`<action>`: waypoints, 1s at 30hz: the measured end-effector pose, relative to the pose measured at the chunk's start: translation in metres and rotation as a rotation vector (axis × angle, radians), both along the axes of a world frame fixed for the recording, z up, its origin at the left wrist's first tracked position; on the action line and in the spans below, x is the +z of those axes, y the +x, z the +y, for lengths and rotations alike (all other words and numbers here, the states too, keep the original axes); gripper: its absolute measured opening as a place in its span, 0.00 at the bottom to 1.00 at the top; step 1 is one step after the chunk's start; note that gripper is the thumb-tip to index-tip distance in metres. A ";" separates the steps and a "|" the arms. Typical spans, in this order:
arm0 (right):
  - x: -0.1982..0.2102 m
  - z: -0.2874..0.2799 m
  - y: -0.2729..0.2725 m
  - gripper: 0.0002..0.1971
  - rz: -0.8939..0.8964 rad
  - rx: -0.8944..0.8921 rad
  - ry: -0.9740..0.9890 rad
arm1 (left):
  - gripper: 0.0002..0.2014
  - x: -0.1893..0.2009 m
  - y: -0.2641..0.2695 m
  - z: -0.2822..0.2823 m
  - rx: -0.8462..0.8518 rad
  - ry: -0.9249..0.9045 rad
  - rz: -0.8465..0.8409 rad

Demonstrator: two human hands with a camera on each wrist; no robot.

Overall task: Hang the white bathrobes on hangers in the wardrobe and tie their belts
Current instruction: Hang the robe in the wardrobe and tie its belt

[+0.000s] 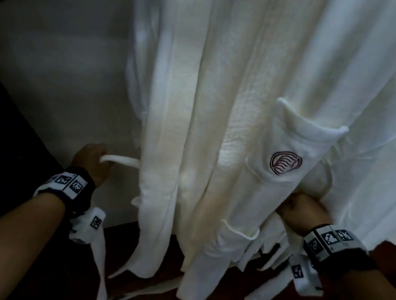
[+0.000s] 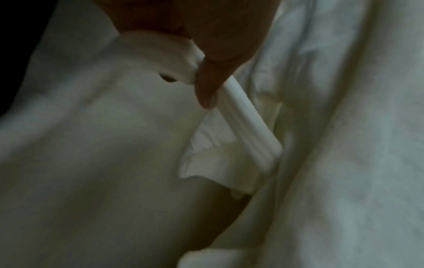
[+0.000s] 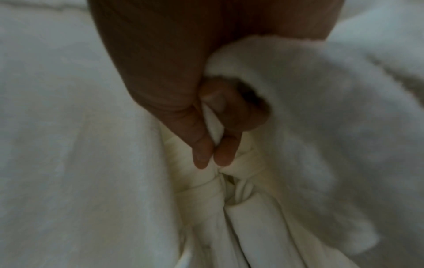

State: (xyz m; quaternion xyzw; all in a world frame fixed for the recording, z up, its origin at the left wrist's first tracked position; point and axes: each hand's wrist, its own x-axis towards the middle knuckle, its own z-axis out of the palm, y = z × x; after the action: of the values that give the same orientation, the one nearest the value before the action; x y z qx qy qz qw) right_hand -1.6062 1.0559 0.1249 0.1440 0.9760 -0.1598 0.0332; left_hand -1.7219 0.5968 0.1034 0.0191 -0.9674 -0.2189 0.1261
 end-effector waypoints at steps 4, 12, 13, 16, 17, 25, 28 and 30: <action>0.001 0.005 0.010 0.09 -0.014 -0.022 0.028 | 0.19 0.004 0.000 -0.010 0.166 0.129 0.026; -0.015 -0.023 0.060 0.06 0.002 0.058 -0.585 | 0.25 -0.003 0.026 0.003 -0.069 0.118 -0.095; -0.012 -0.030 0.066 0.08 0.026 0.061 -0.761 | 0.23 -0.003 0.032 0.007 -0.114 0.116 -0.072; -0.009 -0.051 0.082 0.23 -0.005 0.120 -1.218 | 0.14 -0.003 0.055 0.023 -0.267 0.150 -0.009; -0.008 -0.060 0.087 0.26 -0.016 0.190 -1.216 | 0.11 -0.004 0.063 0.029 -0.323 0.184 -0.005; -0.019 -0.106 0.081 0.23 0.226 0.587 -0.482 | 0.18 -0.010 0.110 0.090 -0.485 0.817 -0.469; -0.014 -0.116 0.075 0.14 0.243 0.659 -0.417 | 0.19 -0.017 0.119 0.104 -0.556 0.826 -0.518; -0.010 -0.122 0.073 0.15 0.235 0.710 -0.319 | 0.16 -0.022 0.114 0.105 -0.673 0.529 -0.250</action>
State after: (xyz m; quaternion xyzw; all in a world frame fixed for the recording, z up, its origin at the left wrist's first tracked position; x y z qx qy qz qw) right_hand -1.5331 0.9341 0.1148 -0.2283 0.9252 -0.3032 -0.0033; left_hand -1.6078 0.7014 0.0810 -0.2390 -0.8383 -0.4836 -0.0792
